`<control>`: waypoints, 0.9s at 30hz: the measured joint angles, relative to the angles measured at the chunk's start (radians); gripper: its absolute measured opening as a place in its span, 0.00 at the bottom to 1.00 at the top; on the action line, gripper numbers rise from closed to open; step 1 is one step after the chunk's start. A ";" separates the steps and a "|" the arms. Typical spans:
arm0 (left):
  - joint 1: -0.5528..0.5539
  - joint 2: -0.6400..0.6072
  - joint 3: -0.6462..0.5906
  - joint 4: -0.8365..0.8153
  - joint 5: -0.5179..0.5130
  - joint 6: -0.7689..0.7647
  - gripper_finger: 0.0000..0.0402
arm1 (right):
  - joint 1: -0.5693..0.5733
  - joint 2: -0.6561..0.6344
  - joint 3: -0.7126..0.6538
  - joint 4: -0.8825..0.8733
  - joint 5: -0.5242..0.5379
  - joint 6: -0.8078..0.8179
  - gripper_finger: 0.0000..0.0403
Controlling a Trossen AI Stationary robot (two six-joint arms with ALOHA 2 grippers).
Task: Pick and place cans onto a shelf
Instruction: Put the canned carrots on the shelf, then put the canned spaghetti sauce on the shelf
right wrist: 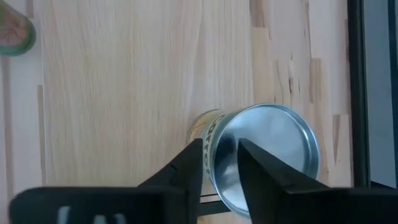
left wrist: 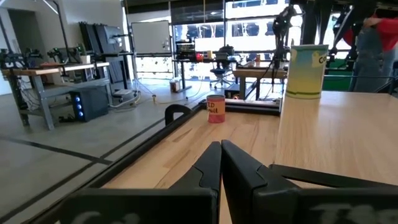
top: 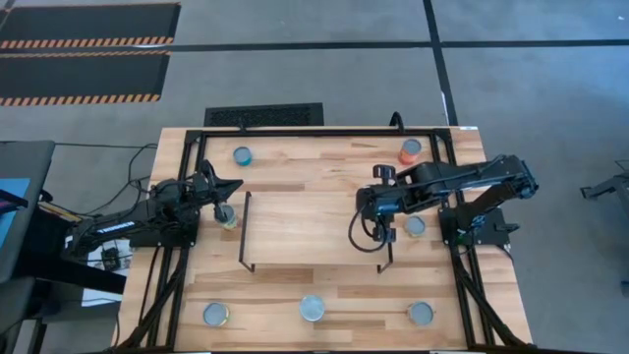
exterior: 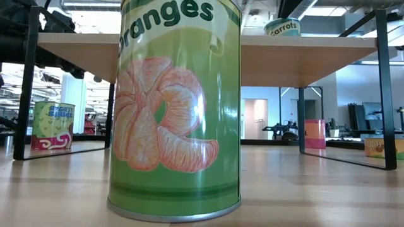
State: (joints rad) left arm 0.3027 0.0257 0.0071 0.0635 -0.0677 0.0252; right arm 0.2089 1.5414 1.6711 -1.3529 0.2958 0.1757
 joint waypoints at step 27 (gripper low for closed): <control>0.000 0.000 0.000 -0.026 0.008 -0.007 0.00 | 0.033 -0.214 -0.071 0.334 0.103 -0.201 0.04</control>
State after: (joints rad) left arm 0.3026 0.0261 0.0071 0.0374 -0.0594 0.0177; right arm 0.2423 1.3273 1.6002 -1.0191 0.3990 -0.0257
